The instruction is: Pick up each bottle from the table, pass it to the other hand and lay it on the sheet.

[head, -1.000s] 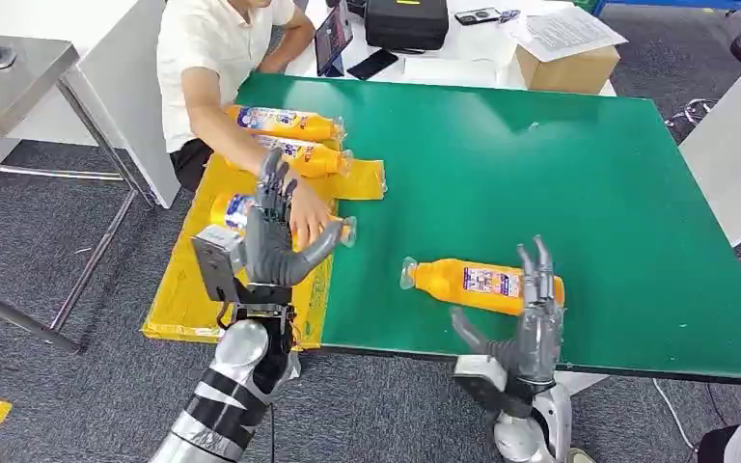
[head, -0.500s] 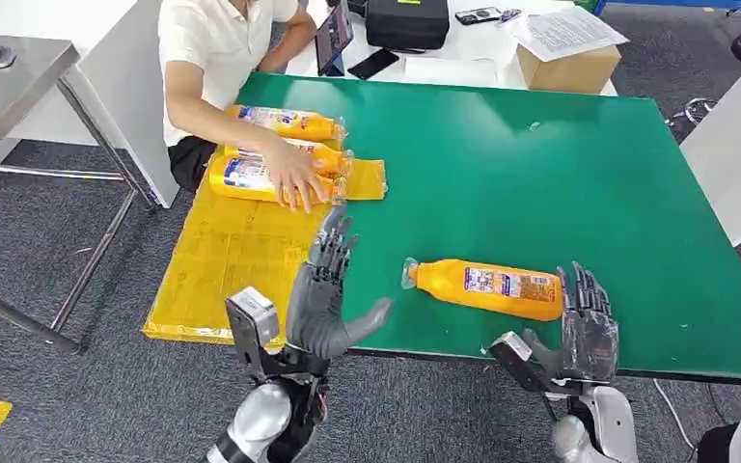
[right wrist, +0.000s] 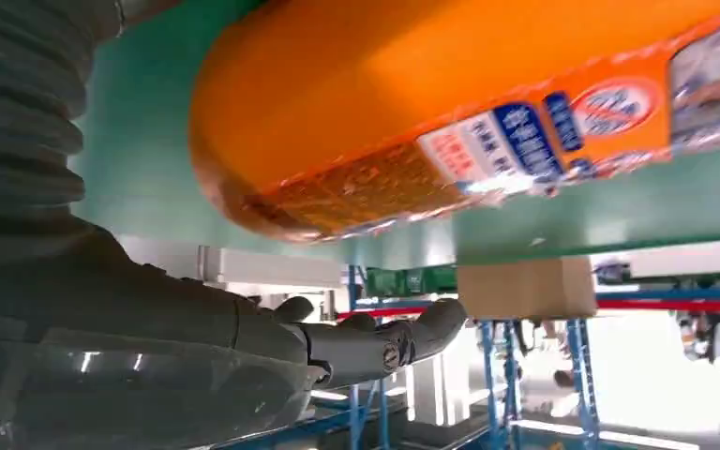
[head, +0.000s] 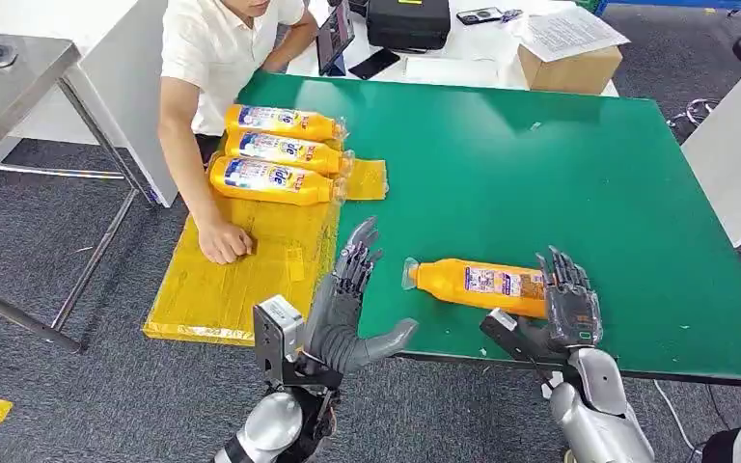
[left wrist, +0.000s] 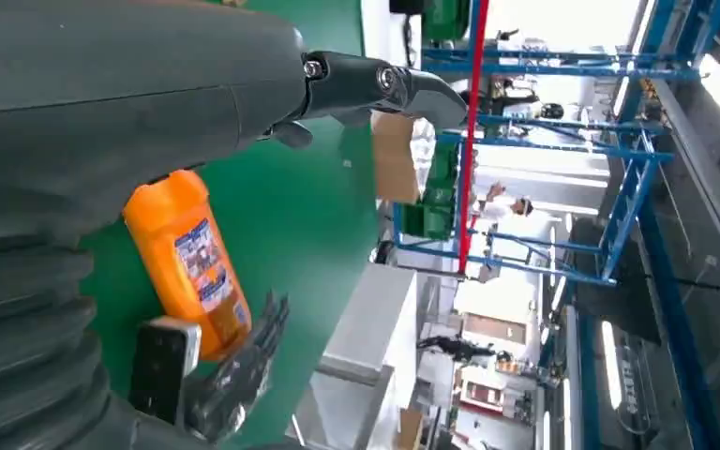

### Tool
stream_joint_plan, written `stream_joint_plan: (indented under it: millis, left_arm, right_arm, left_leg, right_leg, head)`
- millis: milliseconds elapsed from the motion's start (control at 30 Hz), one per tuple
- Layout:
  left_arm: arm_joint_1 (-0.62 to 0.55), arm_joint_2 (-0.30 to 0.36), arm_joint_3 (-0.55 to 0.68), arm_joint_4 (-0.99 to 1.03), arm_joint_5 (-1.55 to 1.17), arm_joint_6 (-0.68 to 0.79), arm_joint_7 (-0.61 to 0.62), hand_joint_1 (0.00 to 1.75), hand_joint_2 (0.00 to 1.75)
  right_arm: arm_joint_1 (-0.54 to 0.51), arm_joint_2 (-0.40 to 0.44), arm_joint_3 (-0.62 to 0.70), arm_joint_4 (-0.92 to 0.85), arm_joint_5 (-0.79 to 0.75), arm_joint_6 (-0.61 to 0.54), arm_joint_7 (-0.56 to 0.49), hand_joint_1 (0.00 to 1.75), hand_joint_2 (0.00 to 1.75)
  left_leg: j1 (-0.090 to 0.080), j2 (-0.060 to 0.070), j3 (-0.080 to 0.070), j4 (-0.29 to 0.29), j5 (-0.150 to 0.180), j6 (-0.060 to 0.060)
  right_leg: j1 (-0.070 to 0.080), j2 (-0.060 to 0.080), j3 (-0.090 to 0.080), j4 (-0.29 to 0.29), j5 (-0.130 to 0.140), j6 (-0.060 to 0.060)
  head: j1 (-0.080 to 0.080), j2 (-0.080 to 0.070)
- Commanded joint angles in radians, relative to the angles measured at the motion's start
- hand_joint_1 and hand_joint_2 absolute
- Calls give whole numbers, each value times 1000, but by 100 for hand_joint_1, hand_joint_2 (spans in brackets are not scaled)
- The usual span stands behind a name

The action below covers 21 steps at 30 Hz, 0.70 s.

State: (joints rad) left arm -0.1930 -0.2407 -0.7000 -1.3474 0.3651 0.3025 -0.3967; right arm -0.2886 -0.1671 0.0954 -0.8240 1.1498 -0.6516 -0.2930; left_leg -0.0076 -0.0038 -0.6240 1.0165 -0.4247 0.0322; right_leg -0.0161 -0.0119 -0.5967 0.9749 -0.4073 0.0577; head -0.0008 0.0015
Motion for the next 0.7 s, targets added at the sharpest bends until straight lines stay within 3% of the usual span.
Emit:
stream_joint_plan:
  millis: [33, 267, 400, 433, 467, 667, 700]
  left_arm:
    - [-40, 26, -27, 58, 10, -5, 9, 0, 175]
    - [-56, 13, -19, 111, 42, 26, 68, 0, 175]
    - [-56, 14, -28, 132, 38, 15, 120, 0, 175]
    - [-56, 14, -28, 133, 38, 10, 128, 0, 175]
    - [-56, 16, -33, 133, 32, 4, 135, 0, 175]
    - [-52, 19, -36, 123, 27, -9, 157, 0, 175]
    - [-52, 19, -36, 123, 27, -9, 157, 0, 175]
  right_arm:
    - [-105, 1, 88, 177, -3, 12, -10, 0, 175]
    - [-120, 12, 145, 236, -49, 82, 11, 0, 175]
    - [-128, -28, 185, 282, -94, 306, 86, 0, 175]
    - [-127, -38, 188, 289, -105, 333, 92, 152, 175]
    - [-125, -48, 185, 300, -121, 366, 107, 175, 175]
    - [-99, -70, 182, 294, -148, 408, 116, 175, 175]
    - [-99, -70, 182, 294, -148, 408, 116, 175, 175]
  left_leg:
    - [1, 2, 4, -1, -1, -2]
    - [2, 2, 6, -1, -2, -3]
    - [1, 2, 8, -2, -2, -3]
    - [1, 1, 7, -2, -1, -2]
    - [1, 1, 6, -1, -1, -2]
    - [1, 1, 16, -2, -3, -2]
    - [2, 1, 17, 0, -3, -1]
  right_leg:
    - [1, 2, 3, -1, 0, -2]
    - [2, 3, 6, -2, -1, -3]
    - [1, 2, 7, -2, -1, -3]
    - [1, 1, 6, -2, -1, -2]
    - [1, 1, 5, -2, -1, -2]
    - [1, 1, 11, -4, -1, -2]
    - [2, 1, 4, -3, -2, -2]
  head:
    - [0, 0]
    - [0, 0]
    - [0, 0]
    - [0, 0]
    - [0, 0]
    - [0, 0]
    - [0, 0]
